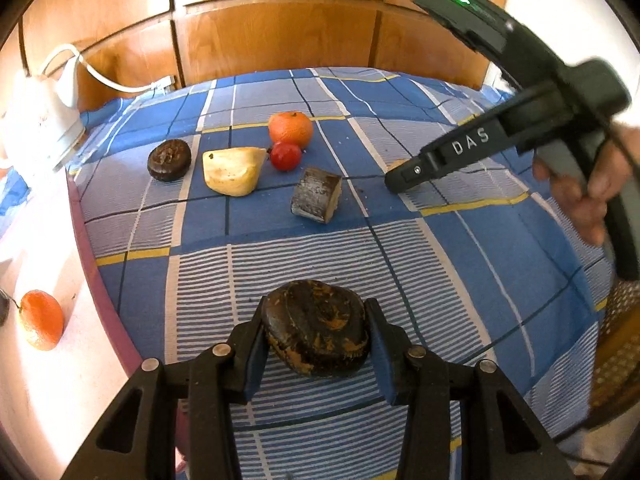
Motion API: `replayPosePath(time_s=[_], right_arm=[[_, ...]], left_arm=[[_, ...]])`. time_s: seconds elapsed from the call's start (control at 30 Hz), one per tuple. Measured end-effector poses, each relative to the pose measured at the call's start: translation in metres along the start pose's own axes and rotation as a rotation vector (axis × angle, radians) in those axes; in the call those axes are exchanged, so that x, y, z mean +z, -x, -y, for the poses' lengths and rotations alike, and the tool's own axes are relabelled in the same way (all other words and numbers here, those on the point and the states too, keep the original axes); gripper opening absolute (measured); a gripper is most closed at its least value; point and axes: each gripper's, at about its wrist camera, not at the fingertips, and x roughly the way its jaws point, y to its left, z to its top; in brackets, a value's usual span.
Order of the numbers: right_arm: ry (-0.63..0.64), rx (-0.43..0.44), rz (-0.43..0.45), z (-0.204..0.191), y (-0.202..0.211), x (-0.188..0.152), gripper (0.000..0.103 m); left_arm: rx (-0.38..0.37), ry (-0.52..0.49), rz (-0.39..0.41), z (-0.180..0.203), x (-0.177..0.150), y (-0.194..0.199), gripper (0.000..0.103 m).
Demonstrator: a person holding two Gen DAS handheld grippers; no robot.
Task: Organize fruits
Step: 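Carry the dark lump to the tray with the left gripper while the right gripper grasps the small yellow ball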
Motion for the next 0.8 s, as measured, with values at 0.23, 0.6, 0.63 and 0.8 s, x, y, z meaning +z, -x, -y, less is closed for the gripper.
replayPosePath(time_s=[0.23,0.6,0.63,0.8], right_arm=[[-0.016,0.031,0.011,0.011,0.001,0.000,0.026],[0.017,0.005,0.018,0.008,-0.003,-0.001,0.027],[0.020,0.004,0.018,0.007,-0.004,-0.001,0.027],[0.039,-0.008,0.023,0.002,-0.006,-0.002,0.027]], left_arm=[[-0.017,0.067,0.055,-0.013,0.005,0.033,0.044],[0.075,0.288,0.125,-0.073,0.006,0.089,0.044],[0.089,0.305,0.132,-0.079,0.005,0.092,0.044],[0.206,0.411,0.189,-0.120,-0.002,0.123,0.044]])
